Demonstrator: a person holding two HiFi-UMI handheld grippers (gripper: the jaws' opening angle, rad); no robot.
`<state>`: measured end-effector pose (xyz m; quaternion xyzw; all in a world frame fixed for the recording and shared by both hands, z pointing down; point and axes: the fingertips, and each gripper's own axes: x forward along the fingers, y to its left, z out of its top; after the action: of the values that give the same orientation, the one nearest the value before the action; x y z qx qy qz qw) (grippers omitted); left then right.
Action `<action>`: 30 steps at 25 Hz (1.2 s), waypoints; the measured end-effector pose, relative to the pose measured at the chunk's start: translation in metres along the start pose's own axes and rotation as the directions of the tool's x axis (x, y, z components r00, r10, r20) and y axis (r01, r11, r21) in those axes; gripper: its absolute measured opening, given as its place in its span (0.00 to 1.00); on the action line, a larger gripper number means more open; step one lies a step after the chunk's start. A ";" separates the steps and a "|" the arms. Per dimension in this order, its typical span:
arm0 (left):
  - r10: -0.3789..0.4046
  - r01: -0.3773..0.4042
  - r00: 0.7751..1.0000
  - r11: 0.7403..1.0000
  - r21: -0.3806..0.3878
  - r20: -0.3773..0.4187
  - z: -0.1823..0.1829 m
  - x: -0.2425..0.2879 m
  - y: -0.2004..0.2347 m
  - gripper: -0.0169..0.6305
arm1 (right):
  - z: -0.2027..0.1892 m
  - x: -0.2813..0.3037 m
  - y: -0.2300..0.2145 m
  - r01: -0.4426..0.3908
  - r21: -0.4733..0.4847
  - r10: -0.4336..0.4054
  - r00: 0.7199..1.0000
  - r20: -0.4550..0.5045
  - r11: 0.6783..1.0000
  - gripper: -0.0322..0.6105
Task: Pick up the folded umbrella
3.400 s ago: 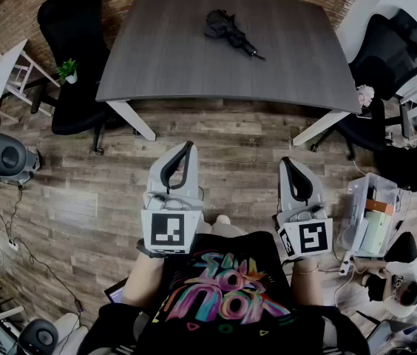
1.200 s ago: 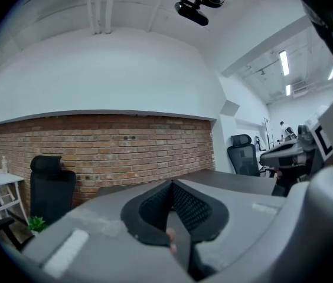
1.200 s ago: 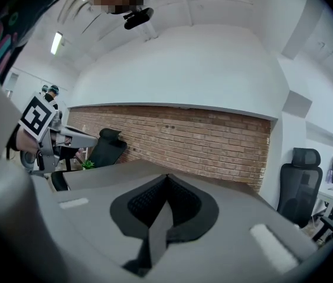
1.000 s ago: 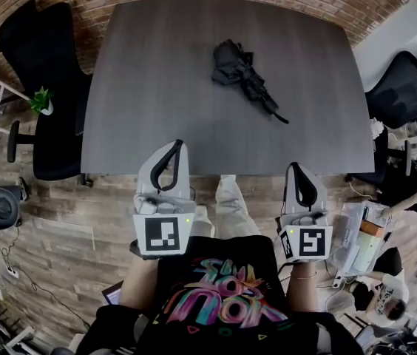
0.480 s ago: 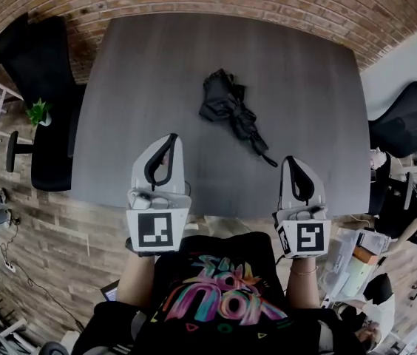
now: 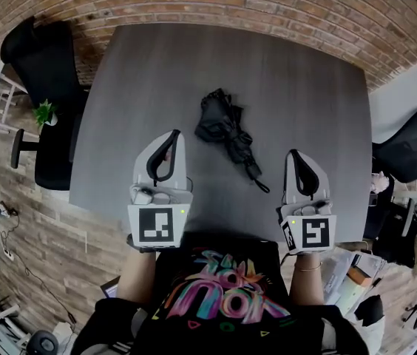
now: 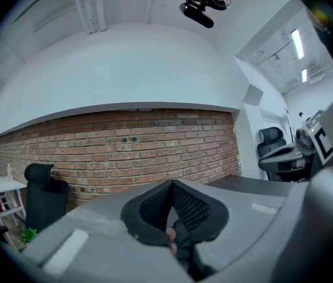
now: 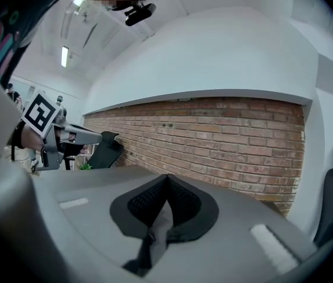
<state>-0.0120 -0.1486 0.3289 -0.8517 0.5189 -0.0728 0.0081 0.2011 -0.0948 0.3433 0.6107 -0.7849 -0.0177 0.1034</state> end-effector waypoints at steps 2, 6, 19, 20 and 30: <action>0.006 -0.006 1.000 1.000 0.004 -0.004 0.000 0.002 -0.002 0.03 | 0.002 0.004 -0.003 -0.009 0.005 0.009 1.000 0.006 1.000 0.05; 0.002 -0.002 1.000 1.000 0.017 -0.016 0.001 0.003 -0.002 0.03 | 0.007 0.008 -0.004 -0.013 0.023 0.013 1.000 0.017 1.000 0.05; -0.034 0.034 0.999 0.999 0.001 0.009 0.011 0.011 0.010 0.03 | 0.005 0.020 0.011 -0.024 0.087 0.023 1.000 0.006 0.996 0.05; -0.036 0.036 0.999 0.999 0.009 0.013 0.011 0.012 0.010 0.03 | 0.005 0.020 0.011 -0.024 0.086 0.024 1.000 0.005 0.996 0.05; -0.015 0.015 1.000 1.000 -0.011 -0.014 -0.003 0.012 0.021 0.03 | -0.009 0.045 0.018 -0.079 0.124 0.085 0.996 -0.039 0.989 0.11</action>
<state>-0.0253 -0.1687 0.3313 -0.8551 0.5128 -0.0758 -0.0006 0.1752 -0.1333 0.3607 0.5833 -0.8065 0.0482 0.0839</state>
